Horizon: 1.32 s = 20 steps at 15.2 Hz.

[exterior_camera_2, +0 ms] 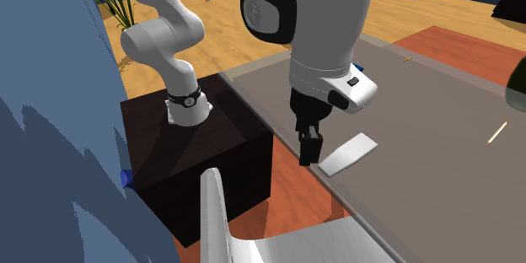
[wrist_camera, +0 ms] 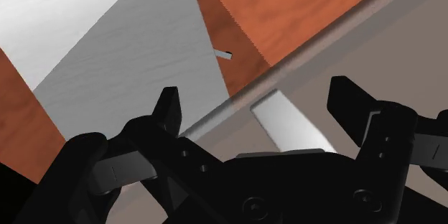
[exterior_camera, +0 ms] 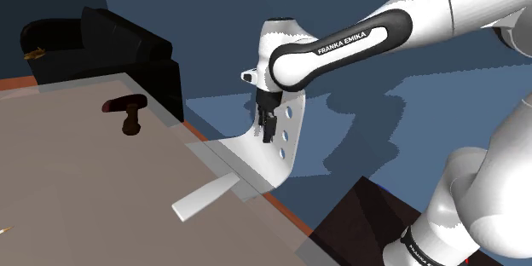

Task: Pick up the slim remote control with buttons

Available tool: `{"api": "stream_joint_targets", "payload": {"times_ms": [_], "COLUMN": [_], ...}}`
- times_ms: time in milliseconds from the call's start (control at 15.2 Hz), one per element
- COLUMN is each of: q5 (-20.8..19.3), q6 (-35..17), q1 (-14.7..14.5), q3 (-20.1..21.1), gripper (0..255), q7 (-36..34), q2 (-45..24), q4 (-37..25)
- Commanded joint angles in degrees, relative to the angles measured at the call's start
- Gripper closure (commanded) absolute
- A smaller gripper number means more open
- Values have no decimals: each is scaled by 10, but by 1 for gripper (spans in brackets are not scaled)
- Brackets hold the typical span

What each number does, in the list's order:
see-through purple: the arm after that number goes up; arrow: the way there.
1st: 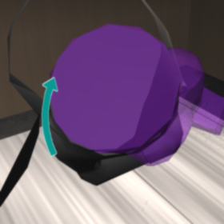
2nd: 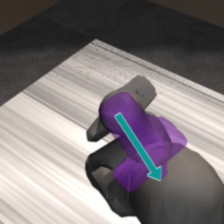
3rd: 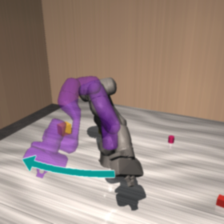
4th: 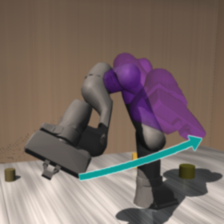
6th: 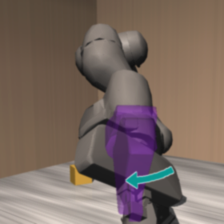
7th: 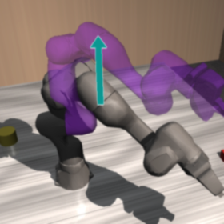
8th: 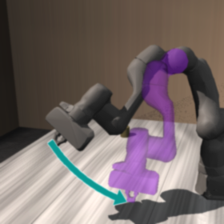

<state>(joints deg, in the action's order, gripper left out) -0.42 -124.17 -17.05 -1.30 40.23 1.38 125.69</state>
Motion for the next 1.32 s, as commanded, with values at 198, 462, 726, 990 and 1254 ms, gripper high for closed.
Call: {"api": "stream_joint_targets", "payload": {"times_ms": [198,462,726,990,1254], "q5": [2,-3,-13,-27,-31], "q6": [-33,-56,-77,-95,-119], "q1": [-25,-42,-60,-79,-80], "q3": [26,48,70,90,88], "gripper": [0,0,0,0,0], "q7": [60,104,144,179,177], "q2": [-78,-135,-188,-235,-255], "q4": [-45,-78,-110,-137,-133]}}
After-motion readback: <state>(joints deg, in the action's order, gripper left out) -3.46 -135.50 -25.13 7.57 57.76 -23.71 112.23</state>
